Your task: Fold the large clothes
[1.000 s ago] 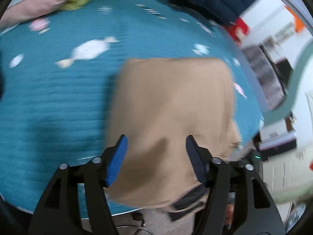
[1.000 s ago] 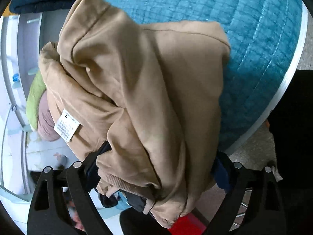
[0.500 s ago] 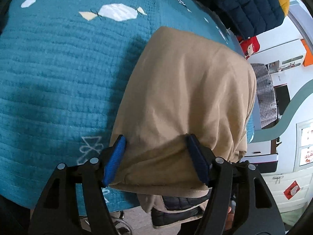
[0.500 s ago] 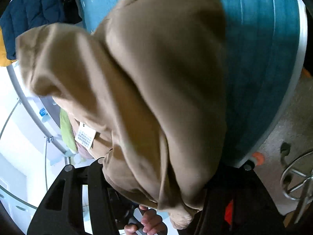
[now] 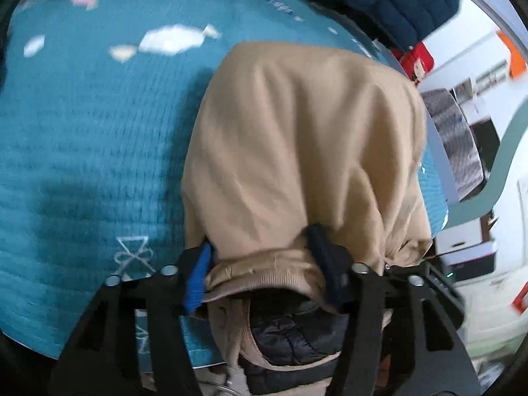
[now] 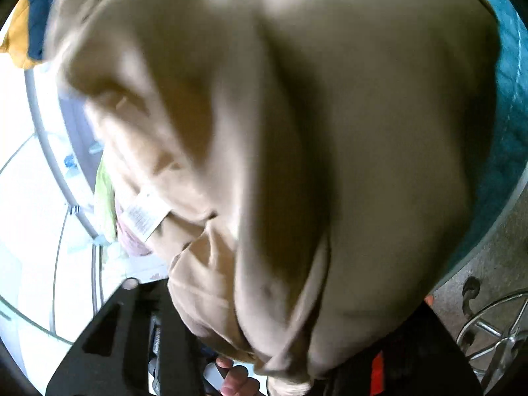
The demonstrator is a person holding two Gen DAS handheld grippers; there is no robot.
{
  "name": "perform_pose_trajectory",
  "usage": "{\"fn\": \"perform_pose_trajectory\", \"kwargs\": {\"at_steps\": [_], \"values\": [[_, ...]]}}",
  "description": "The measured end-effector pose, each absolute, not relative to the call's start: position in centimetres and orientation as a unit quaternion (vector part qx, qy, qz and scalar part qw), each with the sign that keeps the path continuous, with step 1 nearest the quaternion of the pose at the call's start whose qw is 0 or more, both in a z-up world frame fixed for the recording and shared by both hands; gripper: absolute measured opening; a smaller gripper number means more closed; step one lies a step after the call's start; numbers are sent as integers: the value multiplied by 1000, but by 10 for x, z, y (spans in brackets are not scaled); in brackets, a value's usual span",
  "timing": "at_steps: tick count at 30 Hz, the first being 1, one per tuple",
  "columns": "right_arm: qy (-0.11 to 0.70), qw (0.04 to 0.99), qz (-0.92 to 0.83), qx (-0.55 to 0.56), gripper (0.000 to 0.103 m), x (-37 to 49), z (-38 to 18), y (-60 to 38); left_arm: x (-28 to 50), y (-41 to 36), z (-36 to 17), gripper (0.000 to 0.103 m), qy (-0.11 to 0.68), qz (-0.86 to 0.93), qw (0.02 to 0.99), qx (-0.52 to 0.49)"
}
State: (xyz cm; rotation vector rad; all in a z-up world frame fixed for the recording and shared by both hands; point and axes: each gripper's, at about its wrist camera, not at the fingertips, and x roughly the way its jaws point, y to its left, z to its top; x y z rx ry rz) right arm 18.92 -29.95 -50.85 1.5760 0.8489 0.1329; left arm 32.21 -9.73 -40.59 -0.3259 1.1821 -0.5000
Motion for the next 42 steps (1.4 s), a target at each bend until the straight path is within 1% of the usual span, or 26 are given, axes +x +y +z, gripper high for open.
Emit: {"fn": "perform_pose_trajectory", "kwargs": {"at_steps": [2, 5, 7, 11, 16, 21, 27, 31, 34, 36, 37, 39, 41, 42], "values": [[366, 643, 74, 669, 30, 193, -490, -297, 320, -94, -395, 39, 532, -230, 802, -145], [361, 667, 100, 644, 29, 210, -472, -286, 317, -87, -374, 31, 504, -227, 823, -131], [363, 695, 122, 609, 28, 219, -451, -273, 316, -82, -359, 28, 485, -229, 835, -125], [363, 719, 152, 573, 28, 232, -430, -250, 308, -69, -331, 25, 454, -232, 853, -108], [364, 711, 188, 571, 28, 259, -413, -233, 306, -40, -303, 25, 426, -224, 869, -117], [360, 705, 251, 557, 28, 291, -393, -190, 302, 6, -269, 25, 386, -197, 892, -129], [351, 675, 367, 534, 28, 359, -359, -94, 301, 94, -209, 25, 302, -121, 937, -126], [353, 644, 446, 512, 28, 412, -343, -14, 304, 161, -180, 25, 261, -53, 957, -112], [362, 597, 498, 515, 28, 454, -354, 56, 309, 213, -171, 25, 242, 8, 966, -91], [370, 593, 510, 502, 28, 476, -372, 99, 316, 241, -174, 25, 243, 46, 967, -65], [384, 588, 508, 499, 28, 471, -389, 104, 322, 254, -183, 25, 251, 60, 965, -56], [419, 610, 483, 469, 29, 478, -417, 120, 334, 275, -211, 25, 286, 81, 954, -44], [463, 626, 446, 441, 31, 483, -453, 129, 341, 289, -246, 25, 326, 88, 940, -55], [471, 632, 434, 436, 34, 483, -462, 128, 340, 293, -263, 26, 340, 89, 934, -64]]}}
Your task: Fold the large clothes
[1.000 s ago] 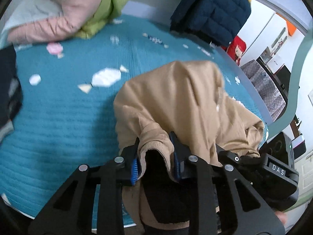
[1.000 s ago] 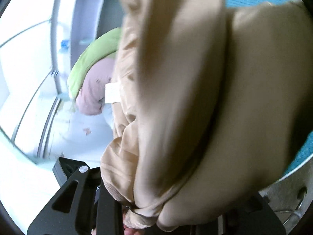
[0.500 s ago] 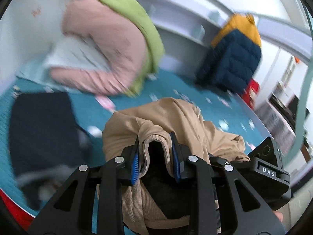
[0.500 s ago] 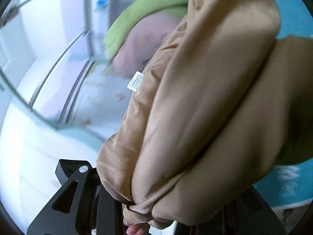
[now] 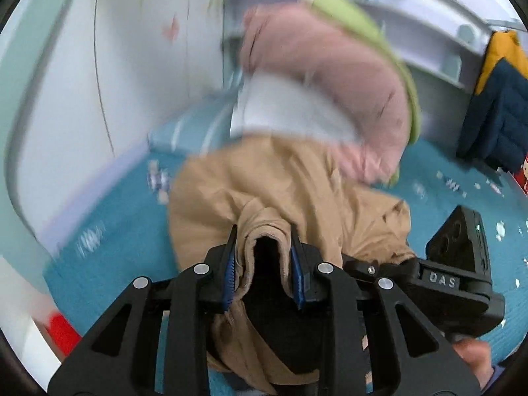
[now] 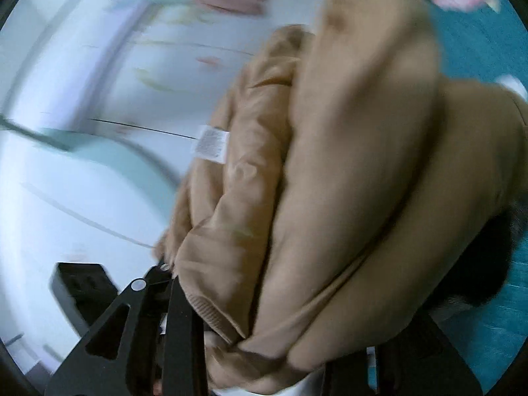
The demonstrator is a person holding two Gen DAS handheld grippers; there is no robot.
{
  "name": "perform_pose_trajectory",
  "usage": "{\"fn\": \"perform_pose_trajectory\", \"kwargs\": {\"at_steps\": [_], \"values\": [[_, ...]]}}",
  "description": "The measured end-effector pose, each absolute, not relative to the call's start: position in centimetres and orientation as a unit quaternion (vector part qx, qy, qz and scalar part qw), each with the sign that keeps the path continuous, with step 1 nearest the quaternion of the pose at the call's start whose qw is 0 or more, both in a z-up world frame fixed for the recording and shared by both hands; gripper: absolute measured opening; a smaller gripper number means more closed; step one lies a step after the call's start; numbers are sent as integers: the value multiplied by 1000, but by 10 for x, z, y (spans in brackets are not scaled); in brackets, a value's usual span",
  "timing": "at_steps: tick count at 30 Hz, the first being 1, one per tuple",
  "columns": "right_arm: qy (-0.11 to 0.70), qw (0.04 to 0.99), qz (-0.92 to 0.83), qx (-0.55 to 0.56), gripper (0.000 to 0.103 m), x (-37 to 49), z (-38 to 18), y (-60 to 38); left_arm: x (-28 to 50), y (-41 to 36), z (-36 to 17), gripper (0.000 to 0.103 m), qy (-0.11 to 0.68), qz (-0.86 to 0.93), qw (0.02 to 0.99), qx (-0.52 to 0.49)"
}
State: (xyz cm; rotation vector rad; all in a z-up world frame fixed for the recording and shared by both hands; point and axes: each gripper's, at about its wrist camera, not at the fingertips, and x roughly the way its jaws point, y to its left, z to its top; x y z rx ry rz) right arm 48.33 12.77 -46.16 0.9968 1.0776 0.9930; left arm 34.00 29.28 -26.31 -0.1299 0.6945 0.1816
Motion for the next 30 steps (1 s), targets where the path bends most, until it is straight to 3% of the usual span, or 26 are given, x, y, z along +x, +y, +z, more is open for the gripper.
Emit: {"fn": "perform_pose_trajectory", "kwargs": {"at_steps": [3, 4, 7, 9, 11, 13, 16, 17, 19, 22, 24, 25, 27, 30], "values": [[485, 659, 408, 405, 47, 480, -476, 118, 329, 287, -283, 26, 340, 92, 934, -60], [491, 674, 391, 390, 55, 476, -477, 113, 325, 281, -285, 29, 338, 99, 934, -54], [489, 717, 352, 351, 62, 469, -468, 105, 318, 270, -287, 38, 330, 109, 936, -47], [489, 751, 304, 323, 77, 451, -464, 98, 310, 263, -286, 43, 323, 119, 938, -40], [473, 786, 275, 287, 77, 431, -453, 83, 303, 265, -290, 61, 318, 127, 938, -47], [465, 816, 246, 240, 79, 422, -453, 101, 297, 264, -290, 69, 317, 131, 938, -56], [429, 859, 223, 167, 78, 428, -434, 100, 296, 263, -294, 71, 326, 130, 934, -63], [416, 868, 236, 135, 76, 424, -426, 106, 295, 262, -294, 71, 328, 130, 933, -65], [389, 881, 255, 83, 60, 408, -424, 114, 290, 261, -294, 71, 326, 133, 933, -67], [376, 875, 302, 46, 47, 414, -418, 152, 292, 258, -294, 73, 333, 127, 932, -66], [376, 876, 303, -11, 46, 415, -422, 167, 293, 256, -295, 73, 337, 128, 931, -56], [384, 873, 297, -37, 37, 418, -429, 173, 293, 256, -295, 73, 338, 128, 931, -56], [413, 864, 288, -17, 21, 440, -441, 168, 292, 258, -294, 74, 337, 123, 931, -65], [432, 863, 259, 24, 18, 464, -449, 152, 293, 259, -297, 75, 345, 120, 928, -68]]}}
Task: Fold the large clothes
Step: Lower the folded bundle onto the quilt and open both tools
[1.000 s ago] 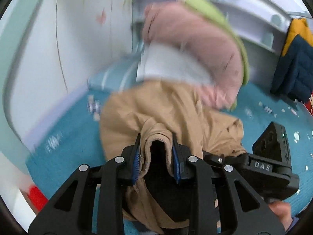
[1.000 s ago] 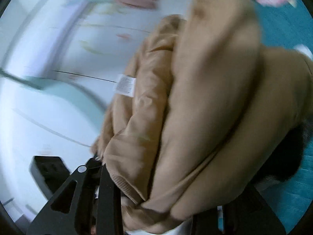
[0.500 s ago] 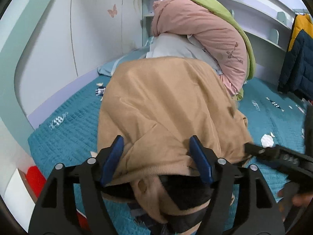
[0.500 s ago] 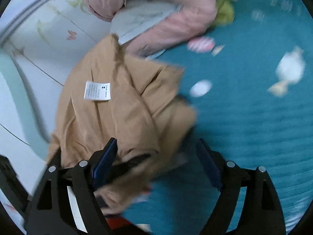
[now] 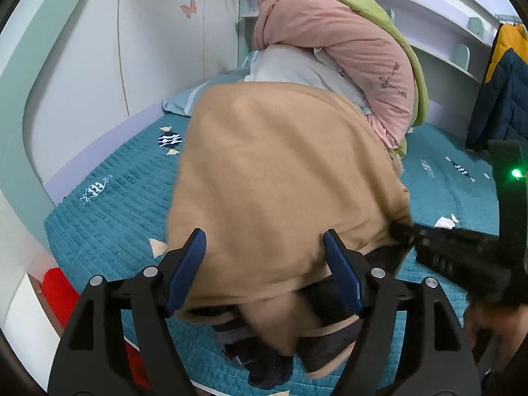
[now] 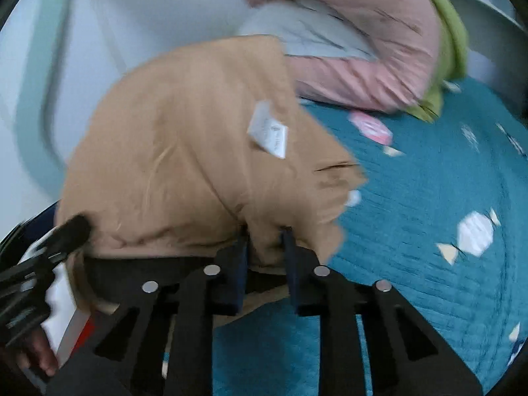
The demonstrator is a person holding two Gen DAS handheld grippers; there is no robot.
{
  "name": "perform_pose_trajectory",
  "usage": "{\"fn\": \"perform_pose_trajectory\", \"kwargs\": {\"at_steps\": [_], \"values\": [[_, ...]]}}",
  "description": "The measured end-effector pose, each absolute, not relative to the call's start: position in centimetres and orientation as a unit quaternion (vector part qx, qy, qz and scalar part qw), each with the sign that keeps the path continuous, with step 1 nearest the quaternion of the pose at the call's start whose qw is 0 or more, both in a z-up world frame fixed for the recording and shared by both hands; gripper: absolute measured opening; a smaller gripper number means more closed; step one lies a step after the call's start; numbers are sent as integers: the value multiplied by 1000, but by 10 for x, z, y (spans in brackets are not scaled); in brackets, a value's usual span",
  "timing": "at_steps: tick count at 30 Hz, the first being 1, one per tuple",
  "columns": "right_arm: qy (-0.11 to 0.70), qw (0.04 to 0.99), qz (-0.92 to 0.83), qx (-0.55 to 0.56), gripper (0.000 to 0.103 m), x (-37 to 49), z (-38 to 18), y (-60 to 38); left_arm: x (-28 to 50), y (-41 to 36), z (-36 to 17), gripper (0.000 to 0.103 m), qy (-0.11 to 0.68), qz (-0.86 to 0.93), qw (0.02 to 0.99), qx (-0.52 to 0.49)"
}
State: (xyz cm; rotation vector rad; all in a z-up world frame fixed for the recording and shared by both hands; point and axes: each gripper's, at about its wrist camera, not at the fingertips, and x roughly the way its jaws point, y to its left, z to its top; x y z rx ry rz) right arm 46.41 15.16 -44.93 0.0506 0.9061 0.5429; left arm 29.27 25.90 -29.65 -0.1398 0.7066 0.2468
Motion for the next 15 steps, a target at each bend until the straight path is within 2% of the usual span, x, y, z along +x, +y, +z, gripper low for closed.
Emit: {"fn": "perform_pose_trajectory", "kwargs": {"at_steps": [4, 9, 13, 15], "values": [[449, 855, 257, 45, 21, 474, -459, 146, 295, 258, -301, 76, 353, 119, 925, -69], [403, 864, 276, 123, 24, 446, -422, 125, 285, 258, -292, 76, 342, 123, 929, -73], [484, 819, 284, 121, 32, 467, -455, 132, 276, 262, -287, 79, 346, 133, 925, -88], [478, 820, 285, 130, 32, 466, -451, 127, 269, 262, -281, 80, 344, 137, 924, -90]]}}
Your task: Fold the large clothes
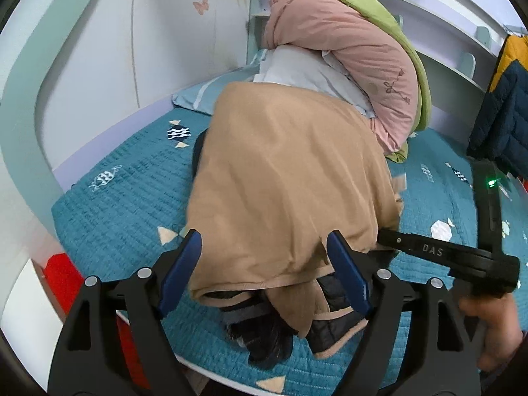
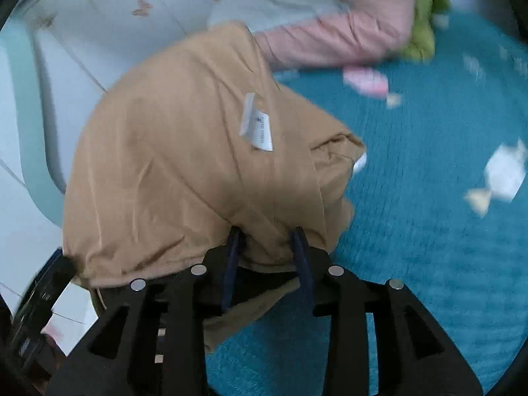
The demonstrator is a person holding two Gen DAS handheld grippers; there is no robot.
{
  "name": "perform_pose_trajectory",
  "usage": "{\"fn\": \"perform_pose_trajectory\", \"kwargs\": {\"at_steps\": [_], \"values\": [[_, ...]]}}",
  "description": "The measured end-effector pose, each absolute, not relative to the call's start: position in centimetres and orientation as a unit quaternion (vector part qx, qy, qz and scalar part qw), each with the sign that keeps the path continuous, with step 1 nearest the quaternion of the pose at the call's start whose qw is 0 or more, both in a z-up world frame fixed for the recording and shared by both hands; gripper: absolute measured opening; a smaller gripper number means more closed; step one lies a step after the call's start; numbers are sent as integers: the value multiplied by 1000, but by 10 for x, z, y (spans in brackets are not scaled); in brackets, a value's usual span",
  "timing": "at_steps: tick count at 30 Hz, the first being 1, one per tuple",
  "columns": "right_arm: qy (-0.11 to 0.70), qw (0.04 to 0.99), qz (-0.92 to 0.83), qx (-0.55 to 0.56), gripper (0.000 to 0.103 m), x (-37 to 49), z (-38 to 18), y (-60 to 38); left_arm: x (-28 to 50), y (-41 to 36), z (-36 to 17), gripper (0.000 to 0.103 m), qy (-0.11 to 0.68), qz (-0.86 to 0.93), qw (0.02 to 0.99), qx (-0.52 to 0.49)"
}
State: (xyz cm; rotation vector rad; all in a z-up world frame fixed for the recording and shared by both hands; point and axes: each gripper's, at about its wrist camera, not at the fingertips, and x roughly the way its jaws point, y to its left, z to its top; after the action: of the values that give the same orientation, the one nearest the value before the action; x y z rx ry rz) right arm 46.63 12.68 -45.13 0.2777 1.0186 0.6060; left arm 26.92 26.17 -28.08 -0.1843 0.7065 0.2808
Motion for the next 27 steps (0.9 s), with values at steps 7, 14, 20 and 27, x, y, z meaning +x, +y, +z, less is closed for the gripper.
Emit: {"fn": "perform_pose_trajectory", "kwargs": {"at_steps": [7, 14, 20, 27], "values": [[419, 858, 287, 78, 56, 417, -388, 95, 237, 244, -244, 92, 319, 159, 932, -68], [370, 887, 272, 40, 84, 342, -311, 47, 187, 204, -189, 98, 293, 181, 937, -59], [289, 920, 265, 20, 96, 264, -249, 4, 143, 154, -131, 98, 265, 146, 952, -51], [232, 944, 235, 20, 96, 193, -205, -37, 95, 97, -85, 98, 215, 118, 969, -17]]}}
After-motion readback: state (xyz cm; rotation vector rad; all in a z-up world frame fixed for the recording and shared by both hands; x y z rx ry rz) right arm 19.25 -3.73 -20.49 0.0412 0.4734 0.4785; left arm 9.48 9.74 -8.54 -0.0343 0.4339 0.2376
